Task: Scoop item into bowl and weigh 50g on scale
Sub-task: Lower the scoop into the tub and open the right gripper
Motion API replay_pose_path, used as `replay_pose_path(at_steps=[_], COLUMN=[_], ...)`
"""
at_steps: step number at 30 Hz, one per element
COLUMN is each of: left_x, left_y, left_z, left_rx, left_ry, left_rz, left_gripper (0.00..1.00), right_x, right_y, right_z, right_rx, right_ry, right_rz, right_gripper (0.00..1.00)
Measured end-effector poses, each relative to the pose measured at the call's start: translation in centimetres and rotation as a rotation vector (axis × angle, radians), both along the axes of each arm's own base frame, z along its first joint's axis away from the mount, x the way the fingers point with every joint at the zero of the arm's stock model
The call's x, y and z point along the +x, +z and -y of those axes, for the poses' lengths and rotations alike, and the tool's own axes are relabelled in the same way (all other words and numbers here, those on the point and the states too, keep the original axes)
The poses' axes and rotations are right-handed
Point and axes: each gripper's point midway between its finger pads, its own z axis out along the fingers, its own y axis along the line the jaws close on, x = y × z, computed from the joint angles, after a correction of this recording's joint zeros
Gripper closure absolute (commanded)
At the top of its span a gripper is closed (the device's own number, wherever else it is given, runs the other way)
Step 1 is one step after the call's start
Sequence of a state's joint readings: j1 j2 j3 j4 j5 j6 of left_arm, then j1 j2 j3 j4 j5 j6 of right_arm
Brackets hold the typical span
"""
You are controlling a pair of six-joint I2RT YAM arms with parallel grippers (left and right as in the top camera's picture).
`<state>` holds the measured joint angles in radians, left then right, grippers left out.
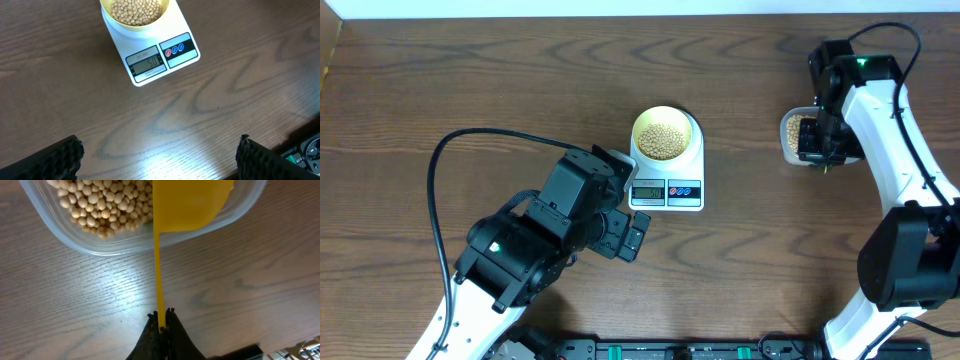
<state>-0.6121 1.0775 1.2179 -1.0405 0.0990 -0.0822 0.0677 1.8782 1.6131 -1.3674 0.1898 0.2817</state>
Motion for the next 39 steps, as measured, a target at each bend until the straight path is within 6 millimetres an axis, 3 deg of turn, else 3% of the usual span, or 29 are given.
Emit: replay_pose_path(at_steps=[8,21,23,24,26,35,39], left_x=[0.0,0.0,0.0,0.0,0.0,0.0,0.0], left_y=[0.0,0.0,0.0,0.0,0.0,0.0,0.0], left_z=[0.0,0.0,0.0,0.0,0.0,0.0,0.0], left_rx=[0.000,0.000,0.000,0.000,0.000,0.000,0.000], left_ry=[0.000,0.000,0.000,0.000,0.000,0.000,0.000], left_rz=[0.000,0.000,0.000,0.000,0.000,0.000,0.000], left_gripper=[0.00,0.00,0.00,0.00,0.00,0.00,0.00], right_x=[-0.7,-0.7,-0.5,-0.5,-0.4,-0.4,-0.4], right_y=[-2.1,-3.4,-3.4,-3.4,-3.4,-3.4,-3.3], right_z=[-0.8,-1.0,-1.0,-1.0,-0.9,-0.8,-0.8], right_rx=[0.048,0.062,0.064,0.064,0.064,0.068,0.071], right_ry=[-0.004,0.001,0.001,0.000,0.004,0.025,0.037], right_rz=[-0.023,-0.018,-0.012,-0.010,-0.009,-0.012,-0.010], right_gripper=[0.99,0.97,0.74,0.57,0.39,0.03,0.01])
